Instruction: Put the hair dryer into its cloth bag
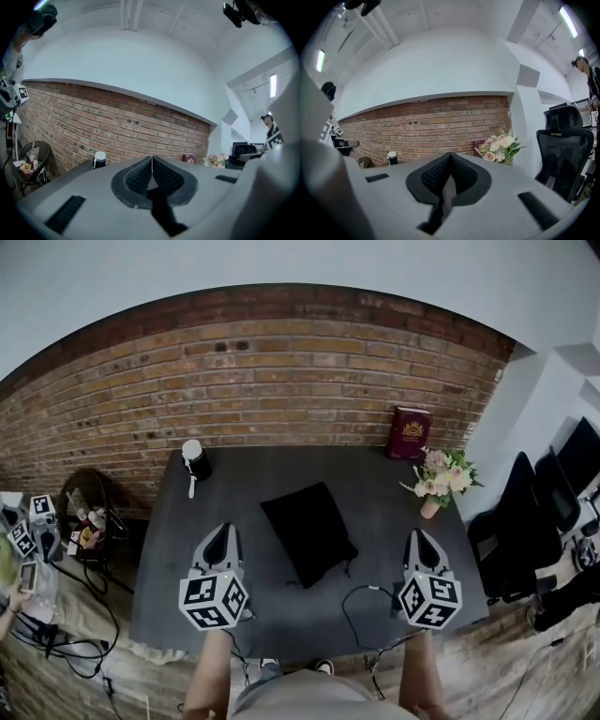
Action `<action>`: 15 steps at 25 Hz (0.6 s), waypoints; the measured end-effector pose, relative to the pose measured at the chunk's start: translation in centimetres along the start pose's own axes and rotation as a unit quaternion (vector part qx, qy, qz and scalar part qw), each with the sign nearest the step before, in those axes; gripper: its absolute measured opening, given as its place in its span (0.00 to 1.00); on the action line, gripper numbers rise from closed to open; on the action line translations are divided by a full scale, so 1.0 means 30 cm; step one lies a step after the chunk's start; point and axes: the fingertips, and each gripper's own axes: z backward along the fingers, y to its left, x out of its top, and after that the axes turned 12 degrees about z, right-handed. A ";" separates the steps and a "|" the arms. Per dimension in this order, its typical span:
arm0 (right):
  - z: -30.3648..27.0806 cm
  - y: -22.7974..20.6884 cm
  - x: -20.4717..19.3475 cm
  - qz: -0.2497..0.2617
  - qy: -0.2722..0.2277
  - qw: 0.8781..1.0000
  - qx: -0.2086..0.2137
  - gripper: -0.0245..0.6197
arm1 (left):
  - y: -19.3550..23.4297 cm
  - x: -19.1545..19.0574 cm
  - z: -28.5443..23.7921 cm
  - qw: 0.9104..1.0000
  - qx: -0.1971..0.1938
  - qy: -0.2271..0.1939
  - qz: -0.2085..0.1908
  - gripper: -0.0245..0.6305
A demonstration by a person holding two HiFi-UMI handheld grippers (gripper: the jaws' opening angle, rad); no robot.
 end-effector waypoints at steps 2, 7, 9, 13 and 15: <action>0.004 0.004 -0.004 0.002 0.001 1.000 0.001 0.04 | 0.002 -0.003 0.005 1.000 0.001 0.000 0.002 0.05; 0.015 0.010 -0.002 0.000 -0.002 1.000 0.003 0.04 | 0.009 -0.007 0.018 1.000 0.004 0.001 0.007 0.05; 0.021 0.008 -0.005 0.000 -0.002 1.000 0.002 0.04 | 0.008 -0.009 0.023 1.000 0.005 0.002 0.008 0.05; 0.029 0.007 -0.008 0.003 -0.002 1.000 0.002 0.04 | 0.006 -0.008 0.030 1.000 0.006 0.002 0.007 0.05; 0.031 0.007 -0.010 0.006 -0.002 1.000 0.002 0.04 | 0.004 -0.008 0.031 1.000 0.007 0.001 0.007 0.05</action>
